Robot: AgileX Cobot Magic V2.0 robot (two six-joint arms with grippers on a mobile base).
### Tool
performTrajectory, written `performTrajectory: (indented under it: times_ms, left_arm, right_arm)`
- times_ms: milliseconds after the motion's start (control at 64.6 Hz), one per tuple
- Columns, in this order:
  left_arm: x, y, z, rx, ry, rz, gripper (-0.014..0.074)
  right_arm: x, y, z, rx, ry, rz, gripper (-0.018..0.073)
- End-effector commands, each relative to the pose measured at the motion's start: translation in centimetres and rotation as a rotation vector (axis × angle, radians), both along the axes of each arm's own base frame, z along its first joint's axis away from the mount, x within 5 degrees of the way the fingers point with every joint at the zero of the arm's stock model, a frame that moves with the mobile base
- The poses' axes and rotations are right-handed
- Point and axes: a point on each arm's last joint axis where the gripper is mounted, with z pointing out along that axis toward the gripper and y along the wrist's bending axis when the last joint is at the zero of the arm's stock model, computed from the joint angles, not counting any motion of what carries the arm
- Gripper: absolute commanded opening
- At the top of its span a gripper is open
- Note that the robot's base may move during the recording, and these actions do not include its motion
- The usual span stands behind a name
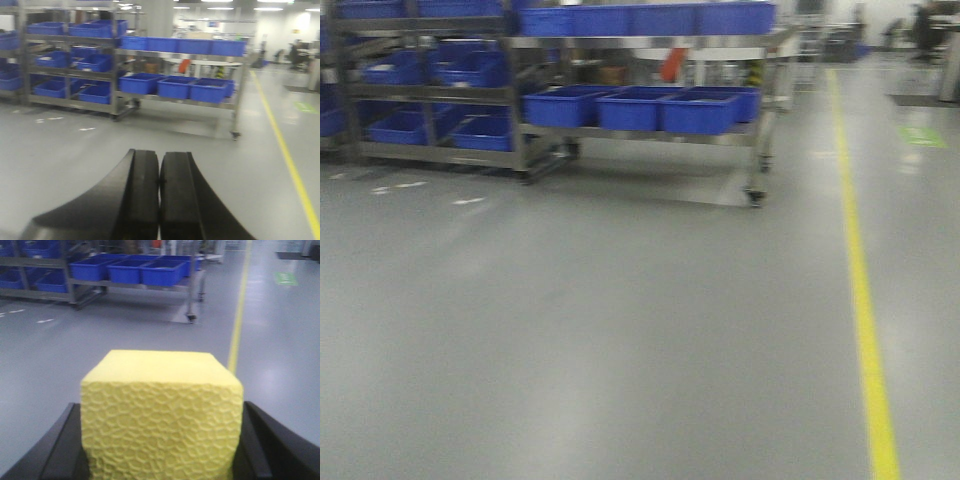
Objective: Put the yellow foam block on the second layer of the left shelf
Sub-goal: 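Drive the base away from the table holding the cube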
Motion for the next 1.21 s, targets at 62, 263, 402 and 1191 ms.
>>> performTrajectory:
  times_ms: [62, 263, 402, 1191]
  left_arm:
    - [-0.15, -0.07, 0.06, -0.010, -0.082, -0.008, 0.0137]
    - [-0.15, -0.07, 0.06, -0.010, -0.082, -0.008, 0.0137]
    - [-0.15, -0.07, 0.06, -0.010, -0.082, -0.008, 0.0137]
    - [-0.15, -0.07, 0.06, -0.010, -0.082, -0.008, 0.0137]
  right_arm:
    - [-0.03, 0.12, 1.68, -0.013, -0.115, 0.014, 0.0288]
    - [-0.03, 0.12, 1.68, -0.013, -0.115, 0.014, 0.0288]
    - [-0.03, 0.12, 1.68, -0.013, -0.115, 0.014, 0.0288]
    - [-0.03, 0.12, 1.68, -0.013, -0.115, 0.014, 0.0288]
